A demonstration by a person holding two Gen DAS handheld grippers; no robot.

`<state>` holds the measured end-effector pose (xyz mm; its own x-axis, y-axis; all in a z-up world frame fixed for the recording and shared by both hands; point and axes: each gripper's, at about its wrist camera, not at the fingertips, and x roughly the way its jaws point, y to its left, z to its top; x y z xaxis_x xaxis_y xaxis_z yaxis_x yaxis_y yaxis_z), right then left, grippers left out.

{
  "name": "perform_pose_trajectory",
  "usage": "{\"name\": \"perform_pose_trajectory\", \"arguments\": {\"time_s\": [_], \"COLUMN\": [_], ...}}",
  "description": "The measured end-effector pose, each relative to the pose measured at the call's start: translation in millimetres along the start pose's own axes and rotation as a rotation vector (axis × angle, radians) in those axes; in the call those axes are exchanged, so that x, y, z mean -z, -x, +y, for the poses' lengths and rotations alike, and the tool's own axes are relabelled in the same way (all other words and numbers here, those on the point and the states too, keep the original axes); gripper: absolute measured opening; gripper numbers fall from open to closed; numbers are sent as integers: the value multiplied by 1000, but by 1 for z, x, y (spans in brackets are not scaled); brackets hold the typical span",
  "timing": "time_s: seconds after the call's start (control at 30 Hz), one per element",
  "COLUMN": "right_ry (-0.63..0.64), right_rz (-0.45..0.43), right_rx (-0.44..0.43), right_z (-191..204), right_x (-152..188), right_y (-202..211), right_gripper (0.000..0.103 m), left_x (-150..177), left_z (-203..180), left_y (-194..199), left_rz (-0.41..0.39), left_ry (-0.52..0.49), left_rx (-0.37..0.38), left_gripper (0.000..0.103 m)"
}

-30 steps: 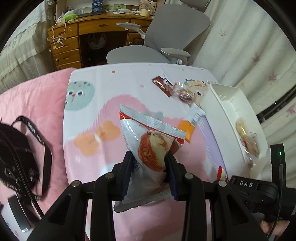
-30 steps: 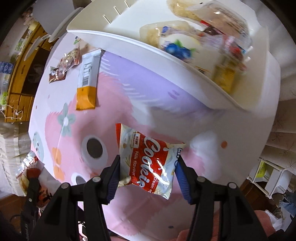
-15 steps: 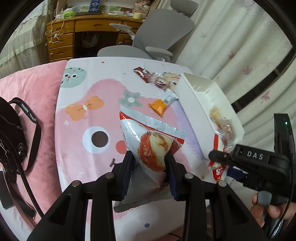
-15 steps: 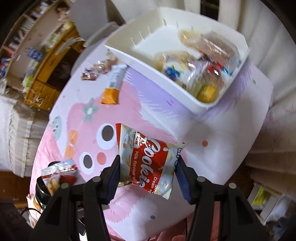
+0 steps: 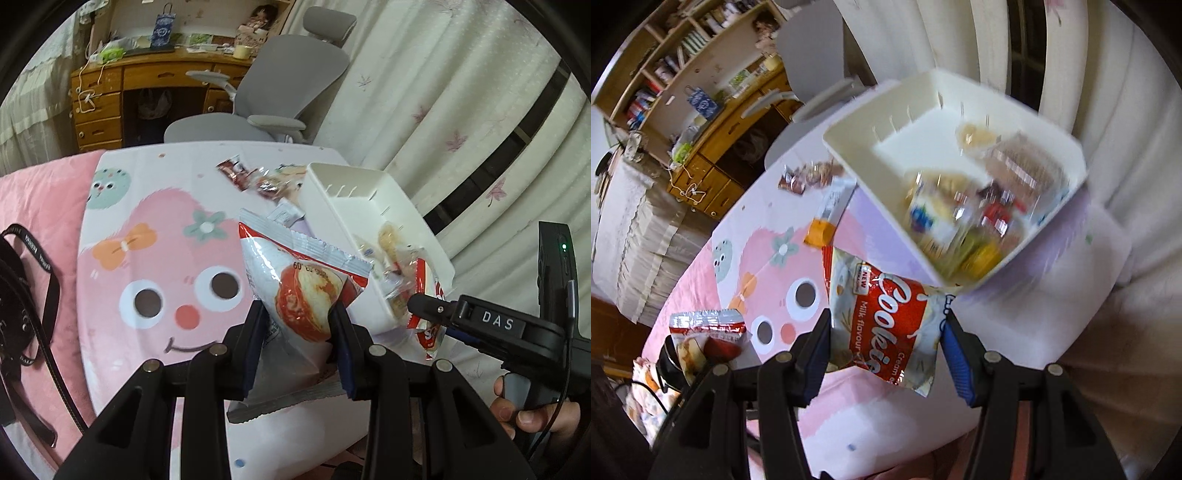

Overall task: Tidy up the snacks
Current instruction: 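Carry the white-red bag and Cookies pack over the white tray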

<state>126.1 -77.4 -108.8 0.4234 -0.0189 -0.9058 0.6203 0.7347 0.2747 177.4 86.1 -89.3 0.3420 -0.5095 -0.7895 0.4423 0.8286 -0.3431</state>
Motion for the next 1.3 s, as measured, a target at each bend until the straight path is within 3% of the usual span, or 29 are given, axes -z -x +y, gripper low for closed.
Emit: {"name": "perform_pose_trajectory", "arguments": {"time_s": [0.23, 0.43, 0.7, 1.2, 1.27, 1.3], "right_ry": [38, 27, 67, 227, 230, 226], "right_rz": [-27, 33, 48, 54, 72, 87], "right_rx": [-27, -39, -68, -111, -114, -119], "right_z": [-40, -79, -109, -126, -129, -131], "right_x": [-41, -79, -129, -202, -206, -208], "right_y": [11, 2, -8, -26, -31, -36], "right_gripper": [56, 56, 56, 57, 58, 59], "left_x": [-16, -31, -48, -69, -70, -70], "left_z": [-51, -95, -138, -174, -176, -177], "left_y": [-18, -38, -74, -124, -127, -128], "left_rz": [-25, -57, -88, -127, -120, -111], "left_ry": [2, -2, 34, 129, 137, 142], "left_rx": [12, 14, 7, 6, -1, -6], "left_gripper": [34, 34, 34, 35, 40, 52]}}
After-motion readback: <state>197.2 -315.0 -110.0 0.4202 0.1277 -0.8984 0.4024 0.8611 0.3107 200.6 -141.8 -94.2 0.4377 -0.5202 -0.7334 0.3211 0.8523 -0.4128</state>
